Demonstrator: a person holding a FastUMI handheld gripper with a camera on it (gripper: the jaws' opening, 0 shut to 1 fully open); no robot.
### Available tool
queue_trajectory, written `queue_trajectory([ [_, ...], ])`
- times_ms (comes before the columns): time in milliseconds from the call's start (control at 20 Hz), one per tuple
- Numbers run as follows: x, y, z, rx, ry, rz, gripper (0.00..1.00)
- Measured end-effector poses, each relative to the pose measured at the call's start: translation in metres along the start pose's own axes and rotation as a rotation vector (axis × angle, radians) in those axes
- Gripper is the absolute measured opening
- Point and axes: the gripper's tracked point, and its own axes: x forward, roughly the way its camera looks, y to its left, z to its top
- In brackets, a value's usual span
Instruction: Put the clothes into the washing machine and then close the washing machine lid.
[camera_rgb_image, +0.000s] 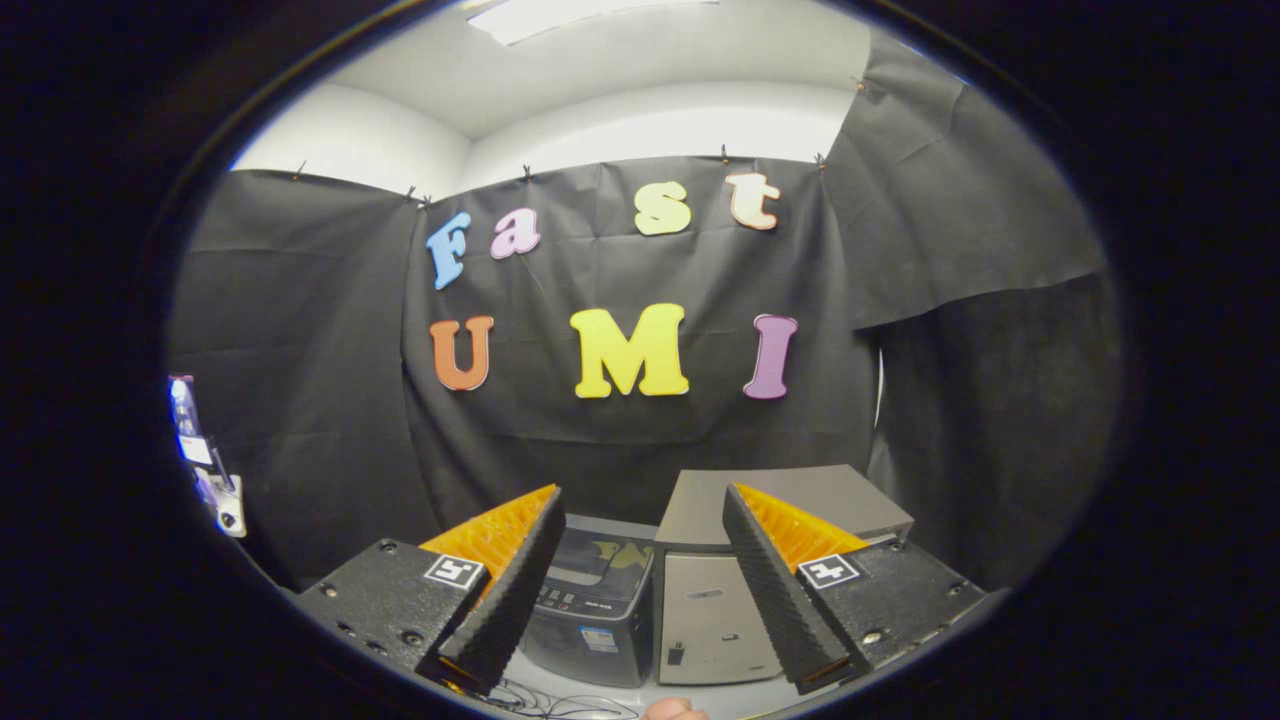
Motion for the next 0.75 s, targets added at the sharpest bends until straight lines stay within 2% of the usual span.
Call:
queue_trajectory([
  [750, 0.012, 0.004, 0.001, 0.009, 0.0, 0.001, 0.99],
])
